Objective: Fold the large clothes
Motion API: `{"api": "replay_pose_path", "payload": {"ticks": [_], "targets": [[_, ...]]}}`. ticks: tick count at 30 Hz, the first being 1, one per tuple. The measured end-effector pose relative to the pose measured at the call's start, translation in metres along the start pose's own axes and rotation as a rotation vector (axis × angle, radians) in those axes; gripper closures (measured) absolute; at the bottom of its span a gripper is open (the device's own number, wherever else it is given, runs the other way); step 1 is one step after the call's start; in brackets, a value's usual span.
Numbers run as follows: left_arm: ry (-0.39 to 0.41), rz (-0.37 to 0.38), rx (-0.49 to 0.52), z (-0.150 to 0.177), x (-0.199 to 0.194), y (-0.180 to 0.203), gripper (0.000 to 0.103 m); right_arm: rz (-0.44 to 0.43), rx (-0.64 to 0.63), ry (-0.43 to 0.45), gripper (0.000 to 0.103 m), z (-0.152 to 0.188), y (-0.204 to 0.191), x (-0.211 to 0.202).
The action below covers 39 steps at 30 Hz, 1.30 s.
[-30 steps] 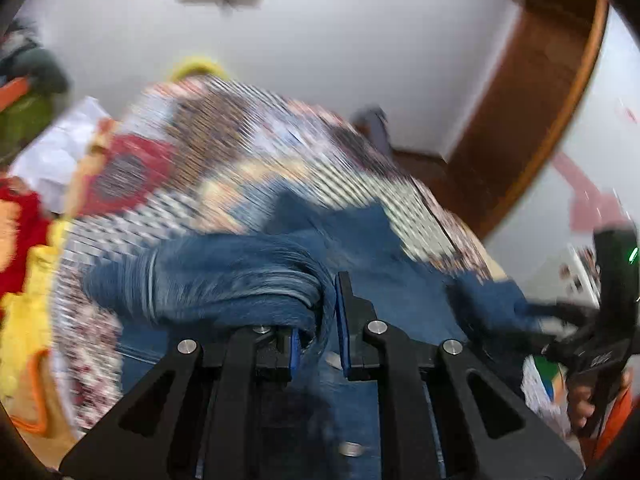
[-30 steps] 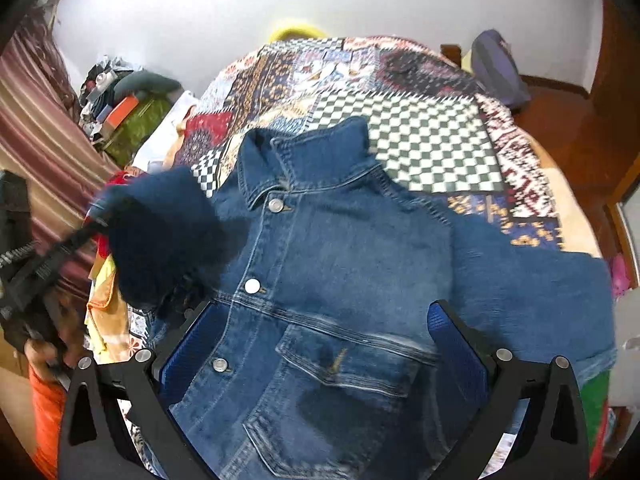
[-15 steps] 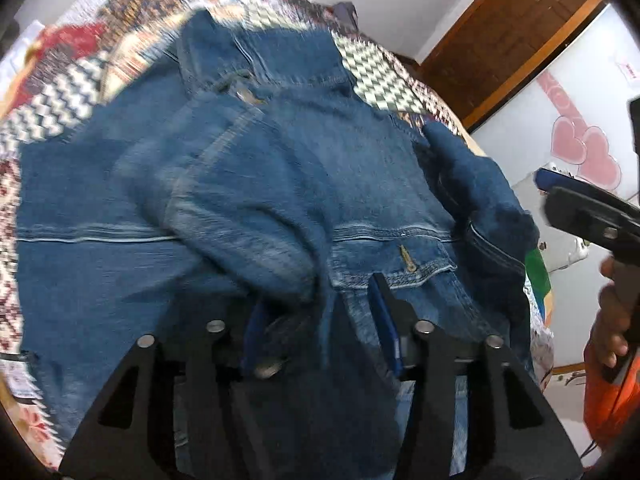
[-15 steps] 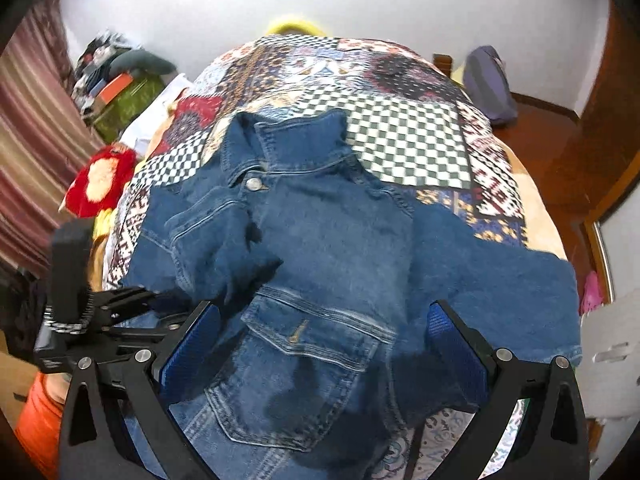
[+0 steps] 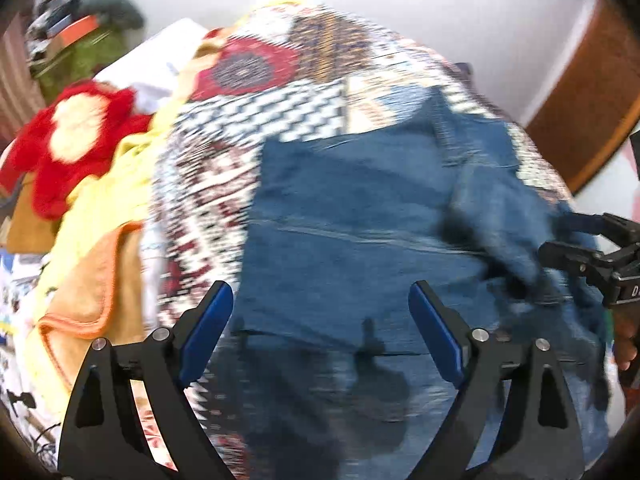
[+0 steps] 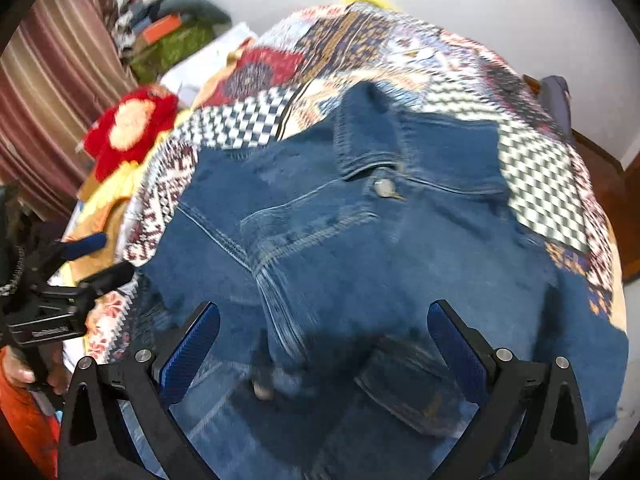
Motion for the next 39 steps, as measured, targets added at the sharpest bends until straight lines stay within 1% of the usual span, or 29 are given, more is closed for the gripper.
{"api": "replay_pose_path", "payload": {"ticks": [3,4,5,8,10,11,12,13,14,15,16,18,20,22,25,27,30,31,34,35,36,38,39], "targets": [[-0.012,-0.099,-0.004,0.010,0.016,-0.028,0.013,0.061,-0.037,-0.044,0.000,-0.006,-0.009,0.037],[-0.014,-0.122,0.000,0.012,0.021,-0.032,0.013,0.078,-0.036,-0.054,0.003,-0.007,-0.009,0.046],[-0.023,-0.135,0.001,0.015,0.030,-0.034,0.013,0.094,-0.032,-0.064,0.006,-0.008,-0.008,0.056],[-0.068,-0.128,-0.010,0.027,0.055,-0.039,0.013,0.115,-0.023,-0.072,0.017,-0.010,-0.005,0.075],[-0.096,-0.124,-0.007,0.033,0.069,-0.038,0.013,0.108,-0.024,-0.055,0.031,-0.011,-0.005,0.077],[-0.106,-0.123,-0.005,0.036,0.074,-0.036,0.013,0.092,-0.034,-0.027,0.037,-0.011,-0.006,0.073],[-0.118,-0.123,0.002,0.040,0.080,-0.034,0.013,0.092,-0.050,0.000,0.045,-0.012,-0.008,0.066],[-0.125,-0.125,0.008,0.043,0.084,-0.032,0.013,0.091,-0.063,0.017,0.056,-0.012,-0.009,0.061],[-0.132,-0.132,0.013,0.047,0.089,-0.030,0.013,0.087,-0.078,0.038,0.061,-0.013,-0.008,0.053],[-0.134,-0.137,0.014,0.049,0.091,-0.028,0.013,0.084,-0.084,0.051,0.071,-0.015,-0.007,0.046],[-0.133,-0.141,0.011,0.050,0.092,-0.027,0.013,0.081,-0.082,0.059,0.079,-0.017,-0.005,0.041],[-0.135,-0.146,0.007,0.048,0.092,-0.027,0.013,0.070,-0.067,0.087,0.083,-0.024,0.002,0.026],[-0.140,-0.133,0.007,0.046,0.087,-0.026,0.013,0.075,-0.063,0.136,0.085,-0.032,0.009,0.008],[-0.138,-0.117,0.019,0.041,0.080,-0.022,0.013,0.083,-0.061,0.211,0.086,-0.045,0.015,-0.017],[-0.090,-0.123,0.050,0.026,0.061,-0.013,0.013,0.076,-0.068,0.317,0.086,-0.060,0.019,-0.058],[-0.057,-0.104,0.065,0.015,0.050,-0.001,0.013,0.068,-0.059,0.382,0.086,-0.065,0.025,-0.087],[-0.062,-0.067,0.095,0.012,0.051,0.017,0.013,0.077,-0.055,0.412,0.086,-0.058,0.035,-0.109],[-0.078,-0.054,0.105,0.015,0.055,0.023,0.013,0.080,-0.057,0.407,0.086,-0.054,0.038,-0.110],[-0.149,-0.035,0.130,0.030,0.074,0.039,0.012,0.119,-0.084,0.333,0.085,-0.025,0.053,-0.095],[-0.161,-0.039,0.129,0.035,0.081,0.042,0.010,0.140,-0.097,0.277,0.085,-0.011,0.060,-0.083],[-0.159,-0.040,0.120,0.038,0.084,0.041,0.008,0.157,-0.106,0.234,0.085,-0.001,0.066,-0.074],[-0.143,-0.046,0.096,0.040,0.086,0.038,0.002,0.204,-0.104,0.108,0.085,0.026,0.084,-0.050],[-0.145,-0.040,0.081,0.040,0.086,0.036,0.002,0.205,-0.089,0.052,0.085,0.037,0.094,-0.041]]}}
Point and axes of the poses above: each gripper's, at about its wrist camera, not at the fingertips, and x roughly the way its jaws point, y to its right, z to its underside, the point moved 6 cm from there along x, roughly the way its jaws point, and after that the axes turned 8 degrees about y, right-handed, at the moved point
